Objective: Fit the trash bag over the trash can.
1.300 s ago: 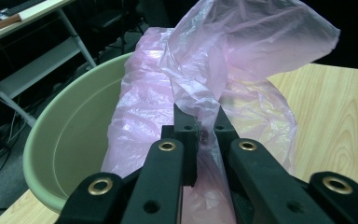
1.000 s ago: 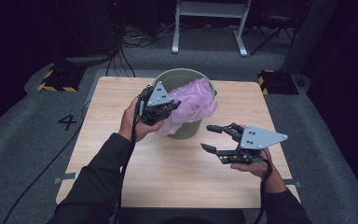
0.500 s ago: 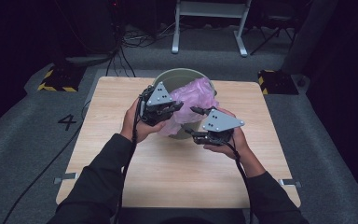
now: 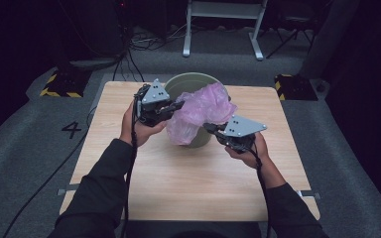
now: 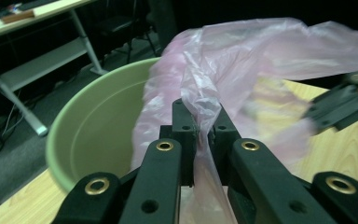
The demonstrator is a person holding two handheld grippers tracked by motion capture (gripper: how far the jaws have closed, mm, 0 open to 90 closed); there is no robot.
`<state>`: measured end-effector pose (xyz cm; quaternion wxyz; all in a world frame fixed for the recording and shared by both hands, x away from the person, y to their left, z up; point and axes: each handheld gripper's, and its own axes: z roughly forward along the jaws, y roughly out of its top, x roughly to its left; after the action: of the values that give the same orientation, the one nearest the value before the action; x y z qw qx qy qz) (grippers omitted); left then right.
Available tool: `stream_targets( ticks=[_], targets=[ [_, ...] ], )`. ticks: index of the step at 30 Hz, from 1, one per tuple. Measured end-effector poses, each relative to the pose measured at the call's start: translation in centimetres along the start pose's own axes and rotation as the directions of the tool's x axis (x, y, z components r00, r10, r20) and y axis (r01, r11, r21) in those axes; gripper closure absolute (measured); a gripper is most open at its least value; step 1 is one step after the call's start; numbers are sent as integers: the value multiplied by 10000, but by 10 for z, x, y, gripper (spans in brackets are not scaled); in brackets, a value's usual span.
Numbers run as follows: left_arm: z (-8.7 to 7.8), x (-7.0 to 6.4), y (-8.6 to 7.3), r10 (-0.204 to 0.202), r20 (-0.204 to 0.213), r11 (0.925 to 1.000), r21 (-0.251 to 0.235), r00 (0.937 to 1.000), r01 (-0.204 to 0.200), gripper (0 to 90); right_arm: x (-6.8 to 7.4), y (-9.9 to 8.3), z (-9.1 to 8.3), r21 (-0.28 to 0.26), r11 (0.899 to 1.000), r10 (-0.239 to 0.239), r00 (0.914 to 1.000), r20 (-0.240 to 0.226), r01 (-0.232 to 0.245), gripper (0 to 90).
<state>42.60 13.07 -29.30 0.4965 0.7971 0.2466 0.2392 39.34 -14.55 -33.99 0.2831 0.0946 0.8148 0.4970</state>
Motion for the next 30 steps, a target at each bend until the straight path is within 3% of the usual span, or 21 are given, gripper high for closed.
stream_targets(
  ticks=[5, 14, 20, 27, 30],
  targets=[
    [-3, 14, -5, -310, -143, 9995, -119, 9994, 308, 826, -5, -11, -12, 133, 9998, 180, 9998, 25, -180, 900],
    [-1, 38, -16, -574, -914, 9980, 193, 9942, 594, 842, -17, -35, -29, 346, 9979, 546, 9982, 261, -555, 900],
    [4, 52, -30, -1068, -1267, 9930, 367, 9862, 1123, 842, -21, -54, -28, 831, 9939, 697, 9968, 385, -727, 900],
    [15, 70, -43, -1444, -1785, 9873, 396, 9733, 1537, 846, -39, -72, -18, 1360, 9831, 1113, 9898, 889, -1227, 900],
    [22, 77, -50, -1596, -1834, 9845, 423, 9700, 1700, 842, -45, -78, -13, 1688, 9785, 1000, 9884, 1142, -1185, 900]
  ],
)
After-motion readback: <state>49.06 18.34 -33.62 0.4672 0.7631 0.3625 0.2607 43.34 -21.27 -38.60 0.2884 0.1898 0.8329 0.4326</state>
